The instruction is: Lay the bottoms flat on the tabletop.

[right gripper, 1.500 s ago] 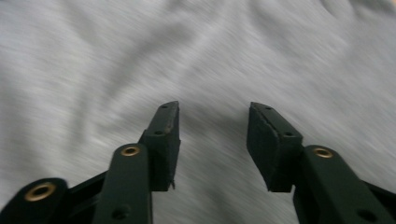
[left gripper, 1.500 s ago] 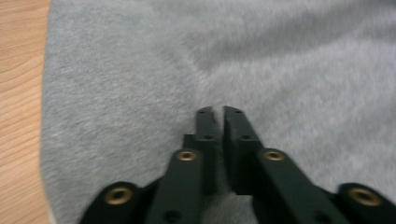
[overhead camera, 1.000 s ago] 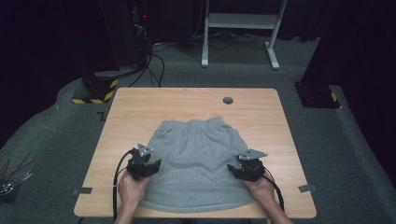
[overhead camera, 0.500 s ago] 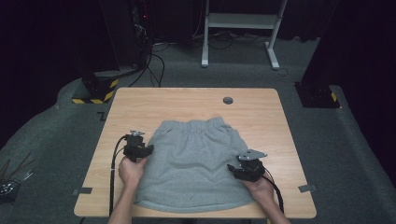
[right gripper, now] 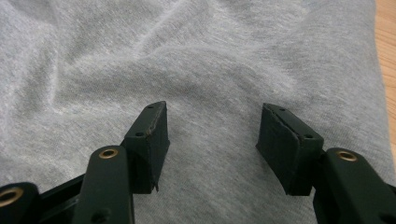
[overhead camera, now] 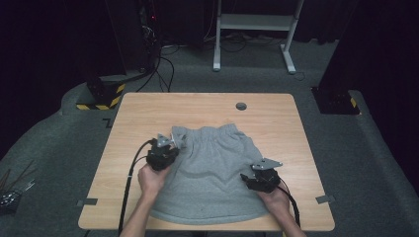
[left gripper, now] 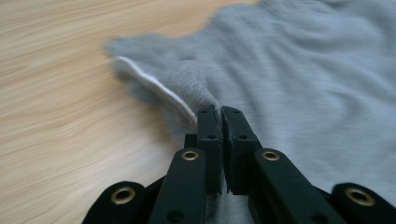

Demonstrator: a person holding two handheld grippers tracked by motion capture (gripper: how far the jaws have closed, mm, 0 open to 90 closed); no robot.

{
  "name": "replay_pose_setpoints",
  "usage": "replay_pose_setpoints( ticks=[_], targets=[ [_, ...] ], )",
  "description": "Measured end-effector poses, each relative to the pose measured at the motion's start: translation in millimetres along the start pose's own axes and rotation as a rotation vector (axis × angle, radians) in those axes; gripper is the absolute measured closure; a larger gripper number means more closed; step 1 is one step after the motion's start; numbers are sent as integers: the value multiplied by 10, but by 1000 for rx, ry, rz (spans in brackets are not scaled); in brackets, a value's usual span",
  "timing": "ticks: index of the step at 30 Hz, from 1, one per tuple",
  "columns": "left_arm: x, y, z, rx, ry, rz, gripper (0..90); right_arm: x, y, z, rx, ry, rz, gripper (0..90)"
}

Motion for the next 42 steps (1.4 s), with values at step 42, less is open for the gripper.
replay_pose_setpoints(
  ticks=[42],
  targets=[
    [-118,-167,573,-7,273,90,522,124,-50,15,-36,-3,22,494]
  ],
)
Point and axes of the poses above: each handheld gripper's, and its own axes: x roughly backward along the jaws, y roughly out of its top, z roughly to its left, the point moved 7 cm from there along -x, roughly forward along the jaws, and after that the axes turned 13 degrees about -z, right-handed, at the moved point
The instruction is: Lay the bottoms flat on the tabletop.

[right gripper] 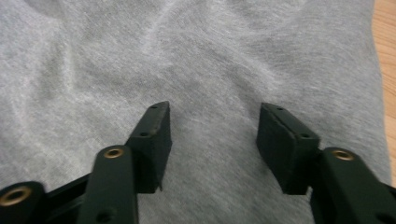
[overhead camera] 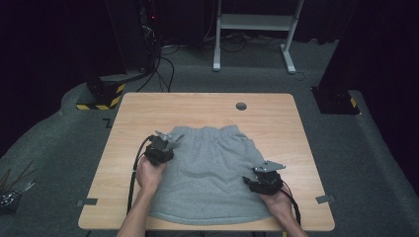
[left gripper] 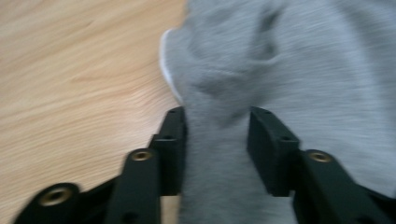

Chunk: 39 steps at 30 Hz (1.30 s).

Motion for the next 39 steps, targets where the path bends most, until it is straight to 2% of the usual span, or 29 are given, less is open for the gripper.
replay_pose_setpoints(
  ticks=[2,5,10,13,15,18,19,21,22,23,25,26,27,29,30,32,33,34,35,36,39],
  targets=[
    [63,12,-81,-5,-27,-26,489,14,23,-30,-3,-8,-10,511],
    [98,-47,-159,16,-62,-32,454,-1,124,-110,-9,-14,-21,530],
    [121,-188,-190,55,-78,-51,440,-98,412,-342,-71,-32,-65,540],
    [134,-247,-188,73,-82,-65,437,-226,558,-498,-106,-68,-51,524],
    [138,-270,-181,69,-77,-73,436,-344,616,-601,-130,-94,-34,501],
    [94,-293,-138,53,-47,-62,454,-555,603,-723,-147,-136,33,490],
    [62,-307,-116,69,-40,-57,463,-615,578,-748,-144,-153,47,526],
    [5,-320,-55,90,-22,-59,468,-703,491,-776,-121,-168,86,664],
    [-20,-318,-25,100,-16,-65,471,-714,478,-788,-119,-159,73,763],
    [-42,-316,2,112,-16,-68,472,-707,481,-800,-119,-160,78,808],
    [-106,-285,29,131,-31,-57,471,-695,485,-842,-52,-205,92,833],
    [-144,-254,37,124,-32,-56,471,-682,479,-874,-36,-237,97,835],
    [-183,-224,35,118,-33,-44,472,-667,468,-925,-43,-262,93,836],
    [-250,-165,25,124,-41,-28,458,-622,439,-1047,-102,-288,84,823],
    [-267,-142,14,126,-41,-17,439,-598,423,-1098,-126,-297,80,789],
    [-263,-118,-5,124,-35,-15,411,-530,407,-1147,-158,-314,70,637],
    [-177,-76,-65,85,-36,-34,411,-530,407,-1147,-158,-314,70,637],
    [-116,-64,-82,64,-38,-45,390,-396,448,-1096,-152,-317,19,549],
    [-116,-64,-82,64,-38,-45,387,-323,469,-1031,-142,-296,-17,534],
    [28,-50,-99,60,-44,-82,383,-261,473,-948,-129,-271,-37,529],
    [223,-71,-120,64,-64,-104,372,-152,396,-650,-83,-172,-32,520]
  ],
)
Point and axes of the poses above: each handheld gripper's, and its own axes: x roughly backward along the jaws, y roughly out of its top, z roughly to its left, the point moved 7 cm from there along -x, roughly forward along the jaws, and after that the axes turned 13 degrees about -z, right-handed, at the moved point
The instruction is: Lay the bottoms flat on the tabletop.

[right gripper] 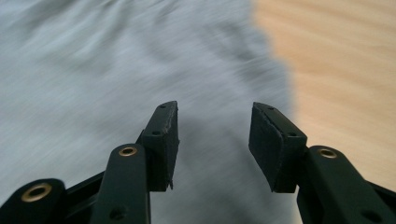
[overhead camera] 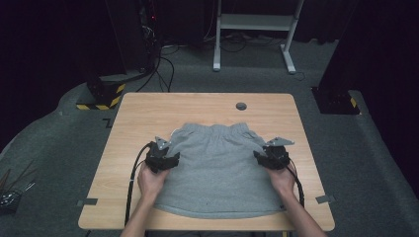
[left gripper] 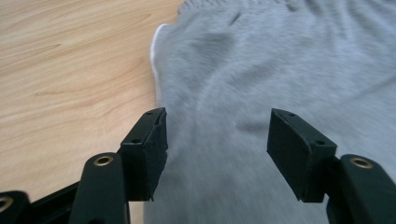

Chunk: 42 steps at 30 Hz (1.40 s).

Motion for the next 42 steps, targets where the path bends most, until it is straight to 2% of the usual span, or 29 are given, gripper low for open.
replay_pose_setpoints(
  ticks=[2,3,4,6,8,9,12,13,15,19,23,26,28,30,31,32,33,36,38,42],
  targets=[
    [62,-10,-23,-6,-17,-6,370,50,-87,141,15,48,7,511],
    [157,-43,-96,-10,-43,-14,366,62,-131,196,12,68,18,501],
    [185,-71,-142,-8,-65,-16,365,58,-171,238,16,84,25,493],
    [200,-155,-235,-13,-100,7,357,40,-238,297,31,95,42,476],
    [180,-254,-306,-31,-112,30,356,19,-291,338,30,108,58,457],
    [163,-307,-327,-36,-111,44,355,20,-302,348,36,108,46,447],
    [127,-460,-381,-8,-128,73,349,56,-332,385,54,103,39,431],
    [140,-479,-399,-6,-125,43,335,74,-344,389,59,108,34,428],
    [181,-507,-435,1,-130,25,337,120,-375,397,52,109,27,420],
    [230,-537,-493,2,-140,10,324,163,-403,410,58,109,20,414],
    [288,-564,-650,-22,-166,3,327,166,-404,474,53,101,24,400],
    [319,-567,-675,-21,-170,16,332,212,-417,523,74,109,33,401],
    [332,-509,-713,0,-183,-8,338,236,-404,560,100,101,28,399],
    [318,-485,-739,4,-193,-11,335,241,-389,594,96,108,18,400],
    [253,-471,-800,-13,-204,7,330,205,-366,677,92,133,18,395],
    [253,-471,-800,-13,-204,7,323,173,-375,725,100,142,35,387],
    [205,-495,-852,-51,-191,22,311,150,-380,768,105,157,35,389],
    [228,-509,-855,-53,-197,13,315,185,-398,808,119,169,33,380],
    [301,-564,-825,-43,-208,-4,312,257,-448,806,110,188,29,374],
    [341,-575,-846,-49,-218,15,290,356,-499,805,116,199,37,369]
  ],
)
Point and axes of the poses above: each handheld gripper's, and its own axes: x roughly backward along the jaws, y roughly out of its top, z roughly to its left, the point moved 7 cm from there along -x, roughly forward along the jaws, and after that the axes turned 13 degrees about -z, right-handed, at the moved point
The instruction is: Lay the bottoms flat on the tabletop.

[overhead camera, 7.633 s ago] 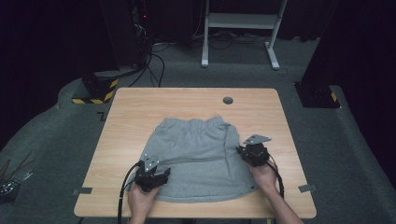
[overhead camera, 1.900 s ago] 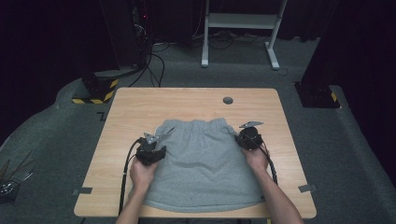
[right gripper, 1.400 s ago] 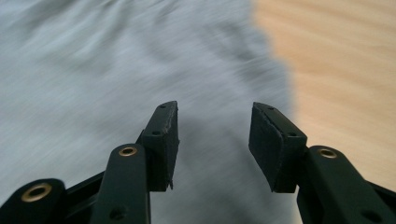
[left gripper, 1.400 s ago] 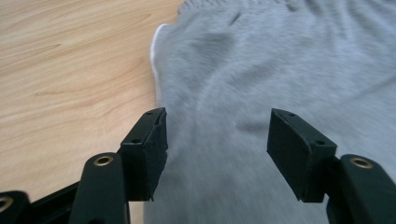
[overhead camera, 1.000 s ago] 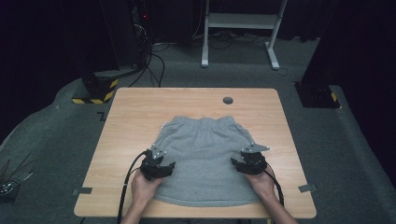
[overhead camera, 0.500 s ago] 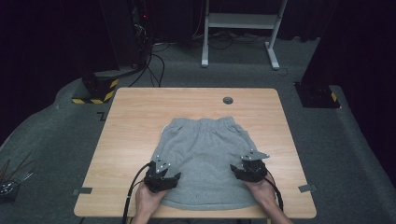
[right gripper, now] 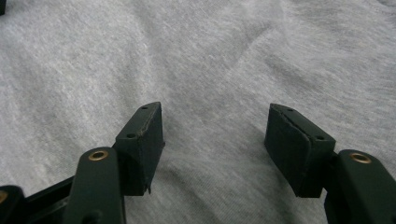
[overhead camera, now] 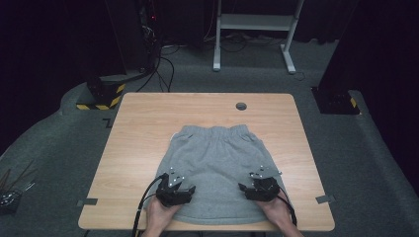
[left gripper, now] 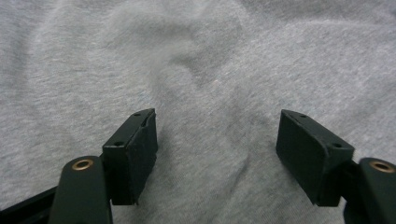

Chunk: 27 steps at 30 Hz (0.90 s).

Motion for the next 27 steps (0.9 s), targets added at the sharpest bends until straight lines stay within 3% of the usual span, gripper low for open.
replay_pose_setpoints(
  ticks=[3,6,8,9,12,15,20,27],
  targets=[
    [-22,49,-13,17,-18,4,284,-29,42,5,24,-3,13,357],
    [-22,87,6,34,-26,-6,285,-48,94,2,7,0,-4,357],
    [-7,124,43,44,-18,-14,287,-53,152,-22,-7,-1,-19,359],
    [19,172,84,69,-15,-34,286,-43,197,-59,-27,-3,-28,354],
    [67,244,155,85,1,-66,286,-16,245,-106,-31,-9,-38,356],
    [100,285,214,101,12,-85,290,57,327,-230,-68,-21,-74,357],
    [174,344,288,97,39,-129,294,168,411,-354,-82,-43,-103,359],
    [237,398,423,131,49,-156,270,278,446,-496,-118,-64,-130,357]
  ],
)
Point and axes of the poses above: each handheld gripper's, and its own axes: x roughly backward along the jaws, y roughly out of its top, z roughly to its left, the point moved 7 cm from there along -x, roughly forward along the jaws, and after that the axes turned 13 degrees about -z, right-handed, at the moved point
